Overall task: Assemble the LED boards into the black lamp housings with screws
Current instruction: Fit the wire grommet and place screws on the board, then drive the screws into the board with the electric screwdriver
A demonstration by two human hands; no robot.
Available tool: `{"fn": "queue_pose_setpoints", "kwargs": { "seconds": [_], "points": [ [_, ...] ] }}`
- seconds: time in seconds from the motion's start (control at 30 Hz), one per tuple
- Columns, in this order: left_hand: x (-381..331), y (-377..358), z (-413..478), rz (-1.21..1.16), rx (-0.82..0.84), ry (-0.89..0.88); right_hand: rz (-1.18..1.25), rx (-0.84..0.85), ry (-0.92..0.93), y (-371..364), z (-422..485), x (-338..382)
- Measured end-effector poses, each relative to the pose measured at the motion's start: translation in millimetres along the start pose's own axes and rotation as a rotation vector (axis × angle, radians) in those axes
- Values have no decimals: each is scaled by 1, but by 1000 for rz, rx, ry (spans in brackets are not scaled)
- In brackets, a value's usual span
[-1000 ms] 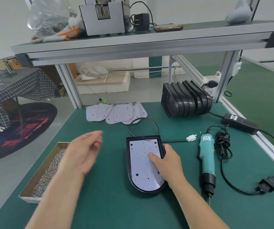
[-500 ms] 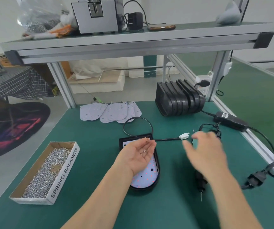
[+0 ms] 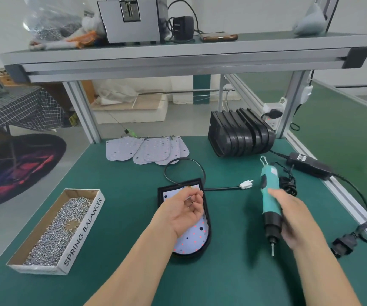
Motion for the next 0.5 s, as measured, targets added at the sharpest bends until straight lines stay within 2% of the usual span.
{"fn": "queue_pose_setpoints", "kwargs": {
  "seconds": [0.07, 0.17, 0.23, 0.4, 0.5],
  "points": [
    [1, -2, -2, -11, 14, 21, 365, 149, -15, -19, -7, 8],
    [0, -5, -6, -9, 29, 22, 614, 357, -37, -54, -17, 26],
    [-1, -5, -7, 4, 26, 16, 653, 381, 1, -71, -19, 37],
    [-1, -1, -4, 71, 17, 2, 609, 263, 290, -92, -13, 66],
    [1, -2, -5, 90, 62, -9, 555, 218, 380, -103, -9, 77]
  ]
}}
Point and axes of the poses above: each hand's wrist, its own z-axis towards the middle knuckle, its own y-axis out of the back of the hand, x = y × z, the point moved 10 cm from there along z, towards the middle knuckle, and after that the axes turned 2 degrees about -y, right-handed, at the moved point
